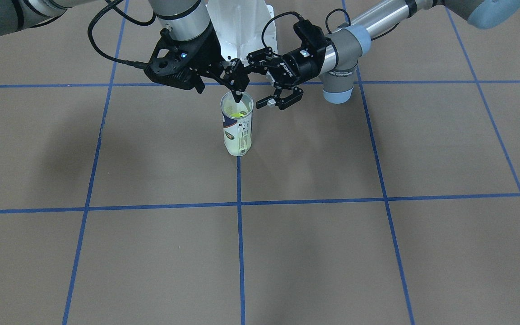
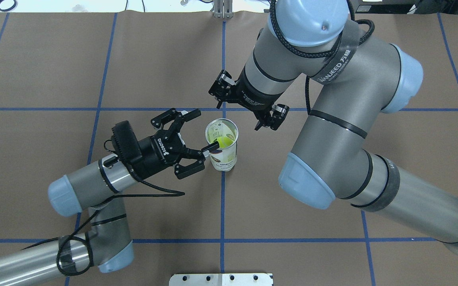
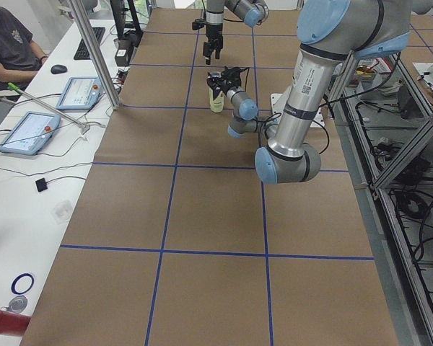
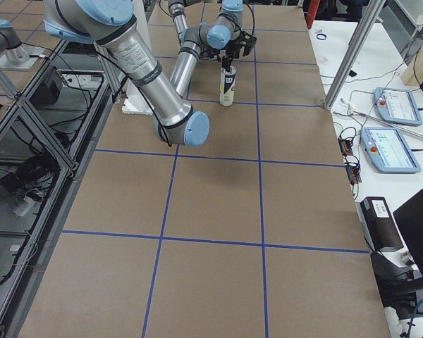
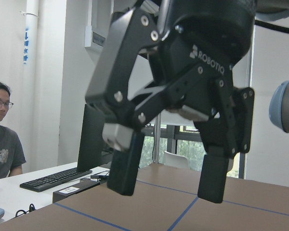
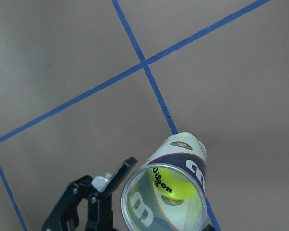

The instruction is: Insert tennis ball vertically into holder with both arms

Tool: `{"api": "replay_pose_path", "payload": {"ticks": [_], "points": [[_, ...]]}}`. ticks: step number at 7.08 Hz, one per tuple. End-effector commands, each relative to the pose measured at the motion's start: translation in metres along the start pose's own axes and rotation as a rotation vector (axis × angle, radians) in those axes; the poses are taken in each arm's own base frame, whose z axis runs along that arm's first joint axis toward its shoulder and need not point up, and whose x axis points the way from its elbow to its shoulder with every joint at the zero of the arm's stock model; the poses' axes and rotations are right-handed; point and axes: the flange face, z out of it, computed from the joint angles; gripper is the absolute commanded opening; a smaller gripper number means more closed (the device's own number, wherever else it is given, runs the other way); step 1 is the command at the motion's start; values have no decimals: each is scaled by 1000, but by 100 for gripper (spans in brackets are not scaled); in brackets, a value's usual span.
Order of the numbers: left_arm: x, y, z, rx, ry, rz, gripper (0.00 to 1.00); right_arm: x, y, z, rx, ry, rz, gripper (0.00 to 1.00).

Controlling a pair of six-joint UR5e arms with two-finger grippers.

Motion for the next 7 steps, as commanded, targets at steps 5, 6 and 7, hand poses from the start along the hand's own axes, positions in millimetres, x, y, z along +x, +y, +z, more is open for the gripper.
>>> {"api": "replay_pose_path", "payload": {"ticks": [5,6,7], "points": [[-181,-67,-130,-168,-489,26,96,201,-196,-4,132,242,-239,99],[-207,-69,-128,-233,-591,-32,96,236,-235,-5,135,288,-288,99],[-236,-75,-127,-356,-670,-62,96,266,-261,-4,143,287,-320,99]]}}
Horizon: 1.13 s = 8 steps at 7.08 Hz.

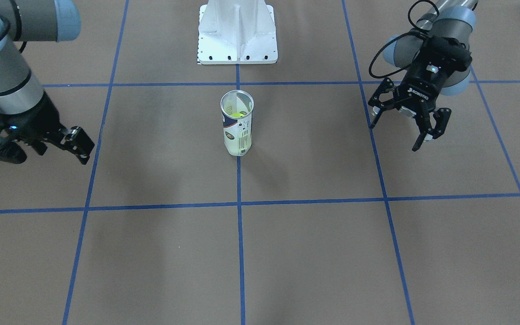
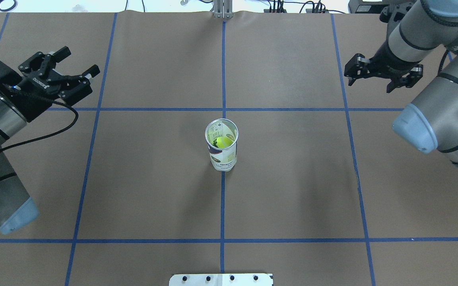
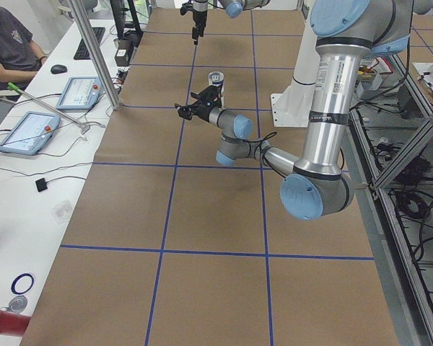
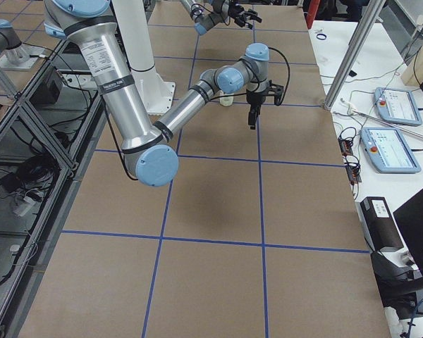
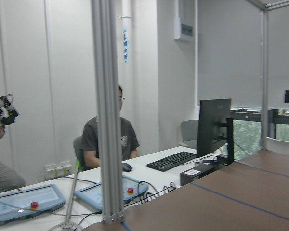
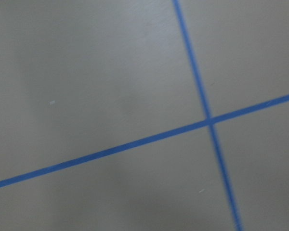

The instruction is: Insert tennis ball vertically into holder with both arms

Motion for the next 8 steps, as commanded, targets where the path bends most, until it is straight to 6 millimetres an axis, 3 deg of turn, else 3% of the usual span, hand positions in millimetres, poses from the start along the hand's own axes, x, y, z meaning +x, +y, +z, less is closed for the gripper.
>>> {"api": "replay_pose_path", "payload": {"ticks": [1,2,3,4,5,6,7,8], "points": [[-73,-26,22,-243,-171,-54,97,90,-35,29,-4,0,-62,99],[-125,-50,16,-384,-210,-97,99,124,-37,32,-10,-37,-84,99],[-162,-83,15,-492,-227,-169,99,136,-32,31,-29,-68,-84,99],[-175,-77,16,-607,-271,-226,99,144,-32,24,-13,-87,-86,99],[-193,-70,0,-705,-235,-283,99,164,-33,26,-20,-81,-119,99],[-202,-71,-9,-745,-182,-240,99,201,-39,17,-23,-98,-117,99],[-226,-49,-10,-843,-247,-229,99,231,-49,12,-16,-102,-146,99],[-274,-49,-25,-922,-268,-100,99,264,-52,11,-7,-85,-176,99]]}}
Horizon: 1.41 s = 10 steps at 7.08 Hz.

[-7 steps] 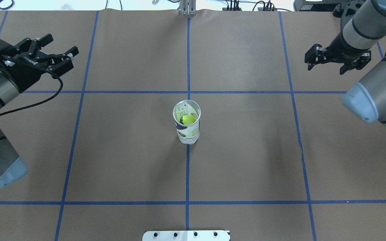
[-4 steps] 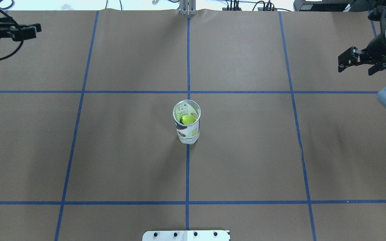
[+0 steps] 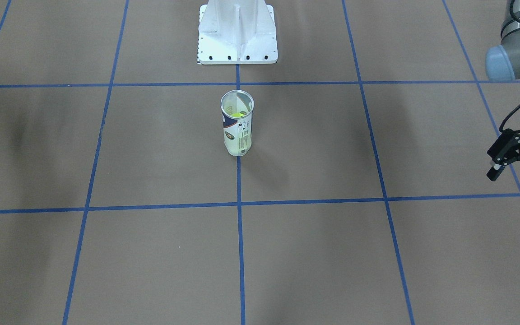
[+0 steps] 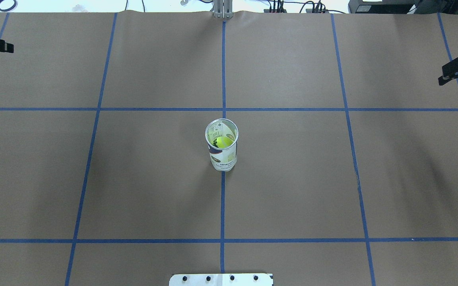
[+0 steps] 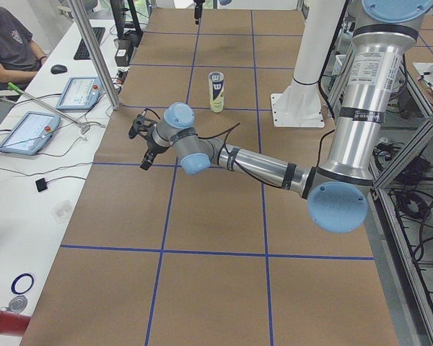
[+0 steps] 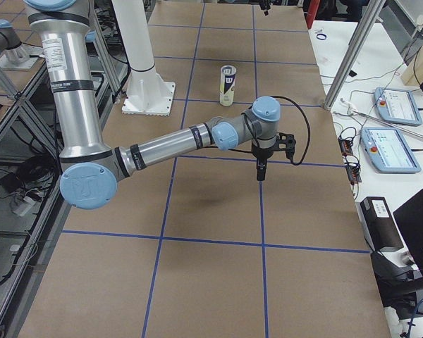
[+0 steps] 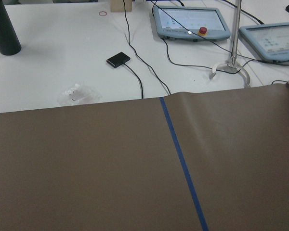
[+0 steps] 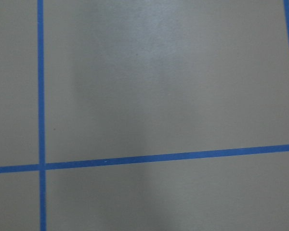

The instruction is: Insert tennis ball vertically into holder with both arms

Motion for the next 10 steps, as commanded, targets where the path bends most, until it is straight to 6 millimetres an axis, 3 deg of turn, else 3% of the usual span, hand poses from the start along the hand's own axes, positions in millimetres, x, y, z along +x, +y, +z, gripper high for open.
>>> {"api": "replay_pose_path", "payload": {"ticks": [1,3,6,7,8,9,10], "points": [[-85,9,-1,-162,-120,148,99,61,-3,-6,3,19,-52,99],[-111,21,-6,-326,-72,-52,99,101,-7,3,-20,40,-137,99],[-138,28,-28,-404,14,-243,99,140,-9,6,-39,30,-133,99],[-159,27,-49,-419,-8,-480,99,170,-13,11,-57,-3,-69,99],[-171,39,-69,-395,15,-527,99,175,-13,16,-71,-20,-61,99],[-171,55,-78,-371,-19,-488,99,170,-18,13,-69,-28,-64,99],[-172,57,-81,-361,-49,-463,99,167,-24,9,-69,-25,-61,99]]}}
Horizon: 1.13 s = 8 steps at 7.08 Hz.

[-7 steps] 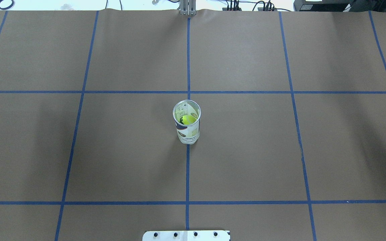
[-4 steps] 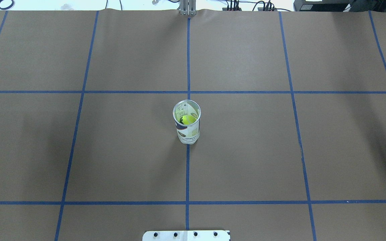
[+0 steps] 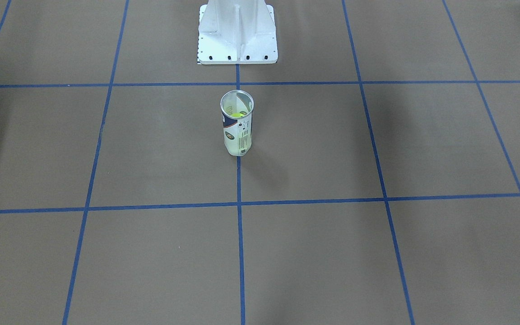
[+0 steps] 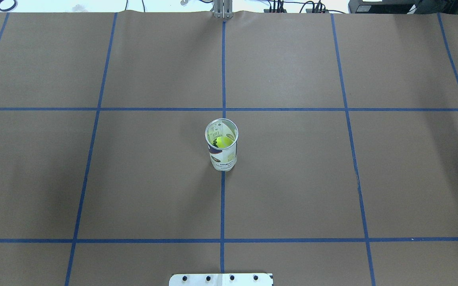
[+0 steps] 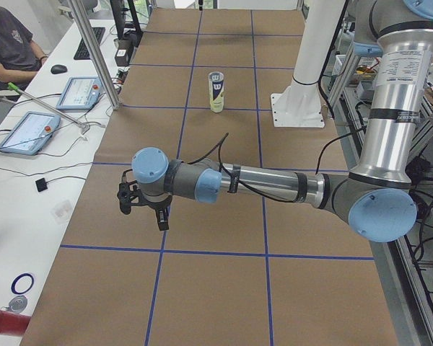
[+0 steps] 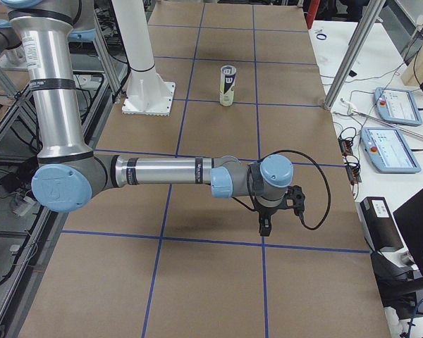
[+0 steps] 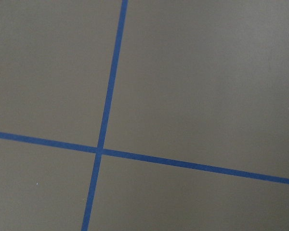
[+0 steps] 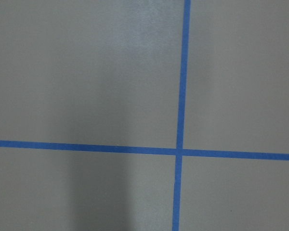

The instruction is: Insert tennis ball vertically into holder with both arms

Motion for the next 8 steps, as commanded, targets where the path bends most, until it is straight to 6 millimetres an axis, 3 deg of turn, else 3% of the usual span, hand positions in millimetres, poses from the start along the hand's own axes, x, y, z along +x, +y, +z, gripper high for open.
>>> {"api": "replay_pose_path", "payload": {"ticks": [1,2,5,8], "points": [[-20,15,1,11,-54,140,99,-6,-11,-7,1,-1,2,99],[-47,31,10,-14,-65,171,99,-4,-14,-4,-3,5,5,99],[-91,63,21,-35,-171,220,99,-1,-25,0,-10,8,11,99],[-76,70,11,-88,-142,108,99,-5,-26,-4,-1,7,-2,99]]}}
